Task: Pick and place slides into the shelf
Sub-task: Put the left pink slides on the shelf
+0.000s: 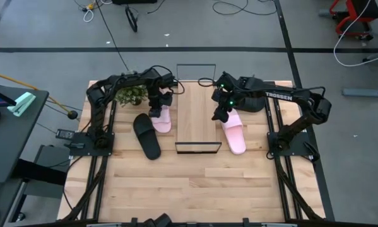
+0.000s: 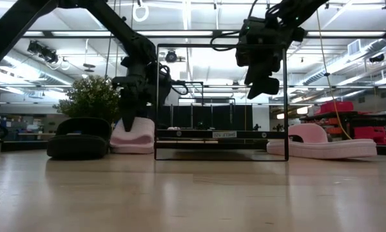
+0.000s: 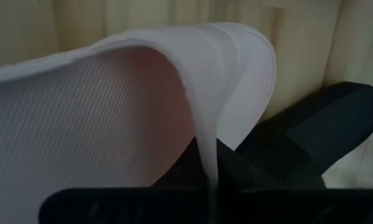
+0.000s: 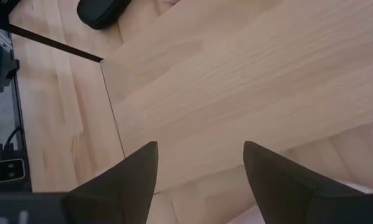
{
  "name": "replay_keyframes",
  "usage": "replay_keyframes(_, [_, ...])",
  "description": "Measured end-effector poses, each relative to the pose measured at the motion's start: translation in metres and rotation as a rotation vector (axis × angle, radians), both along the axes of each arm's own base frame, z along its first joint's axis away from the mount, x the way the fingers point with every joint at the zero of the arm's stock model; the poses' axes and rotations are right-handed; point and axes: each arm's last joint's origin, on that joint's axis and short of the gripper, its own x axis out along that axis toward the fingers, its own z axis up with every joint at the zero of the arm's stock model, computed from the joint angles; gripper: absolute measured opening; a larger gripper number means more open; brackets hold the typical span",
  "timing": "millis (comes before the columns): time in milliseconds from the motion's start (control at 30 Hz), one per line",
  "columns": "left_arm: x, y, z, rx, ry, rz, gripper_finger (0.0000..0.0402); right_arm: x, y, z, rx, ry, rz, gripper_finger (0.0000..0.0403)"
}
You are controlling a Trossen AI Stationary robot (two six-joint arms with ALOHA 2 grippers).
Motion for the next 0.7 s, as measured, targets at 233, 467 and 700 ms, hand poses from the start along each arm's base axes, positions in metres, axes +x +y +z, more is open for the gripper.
replay_keyframes(233, [-0.001,-0.005,0.023,0.045,-0.036,0.034,0.0011,-0.013,0.006,0.020,-0.032,-0.037,-0.001,0.0242])
replay_keyframes(467, [0.010,-0.004,0.075,0.122,-0.161,0.144,0.0011,-0.036,0.017,0.055,-0.123,-0.125,-0.065,0.0242])
replay_keyframes(700, [0.033,-0.010,0.143,0.085,-0.403,0.320,0.0011,-0.062,0.029,0.084,-0.194,-0.194,-0.185,0.0242])
